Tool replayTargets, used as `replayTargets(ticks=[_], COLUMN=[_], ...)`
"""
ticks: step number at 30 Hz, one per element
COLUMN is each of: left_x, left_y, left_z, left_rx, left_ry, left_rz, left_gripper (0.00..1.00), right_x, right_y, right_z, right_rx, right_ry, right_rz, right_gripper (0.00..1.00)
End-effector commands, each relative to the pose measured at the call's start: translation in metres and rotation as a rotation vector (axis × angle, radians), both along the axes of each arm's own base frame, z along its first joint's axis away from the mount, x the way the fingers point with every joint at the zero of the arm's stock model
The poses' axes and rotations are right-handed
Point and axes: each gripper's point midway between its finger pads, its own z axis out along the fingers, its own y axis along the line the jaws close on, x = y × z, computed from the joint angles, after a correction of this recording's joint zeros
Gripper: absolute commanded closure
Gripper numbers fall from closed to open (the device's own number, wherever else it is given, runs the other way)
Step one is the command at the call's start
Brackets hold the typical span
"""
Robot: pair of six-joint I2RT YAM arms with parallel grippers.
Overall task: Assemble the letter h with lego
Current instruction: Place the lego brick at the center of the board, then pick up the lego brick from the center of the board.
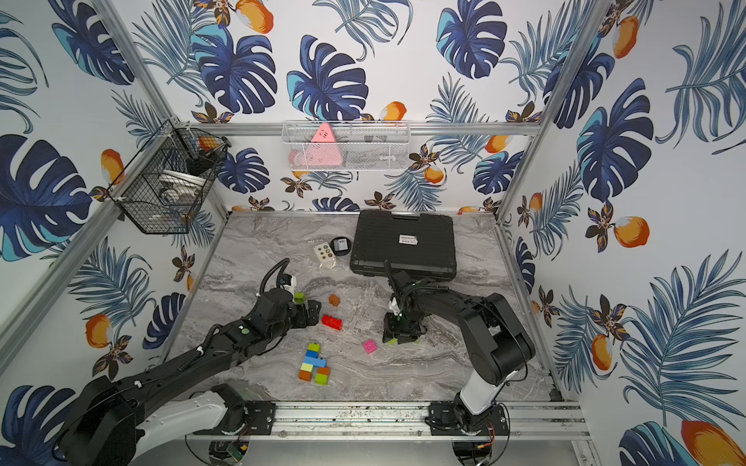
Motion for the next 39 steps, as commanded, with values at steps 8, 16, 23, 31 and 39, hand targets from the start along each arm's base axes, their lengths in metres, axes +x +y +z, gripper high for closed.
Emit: replayTargets(ticks=[8,16,23,31,39], left_x=[0.016,0.041,0.063,0.07,0.067], left_y=[-0.001,-0.057,-0.076,-0.088,-0.088], left_z=[-0.002,-0.034,-0.052,-0.086,-0.081], left_rx=[0.057,0.073,0.18,0.226,0.252], left_ry=[0.024,0.133,0.138,0.189,0.183], left_rz=[0.027,-0.188,-0.268,-0.33,-0.306], left_gripper=[0.01,0.06,0.11,0.4,0.61], right_x=[0.018,0.036,0.032,0.03,0.028], right_y=[-0.006,-0.019,-0.031,-0.032,-0.036], right_z=[0.038,0.101,0.107,0.111,0.112], right_rx=[0.022,0.071,0.053,0.054,0.045], right_ry=[-0.207,-0.503,-0.556,-0.568,-0.581], right_rz=[-0.014,-0.083,-0.104,-0.095,-0.092], right_gripper=[0.35,0.35,0.35,0.35,0.35])
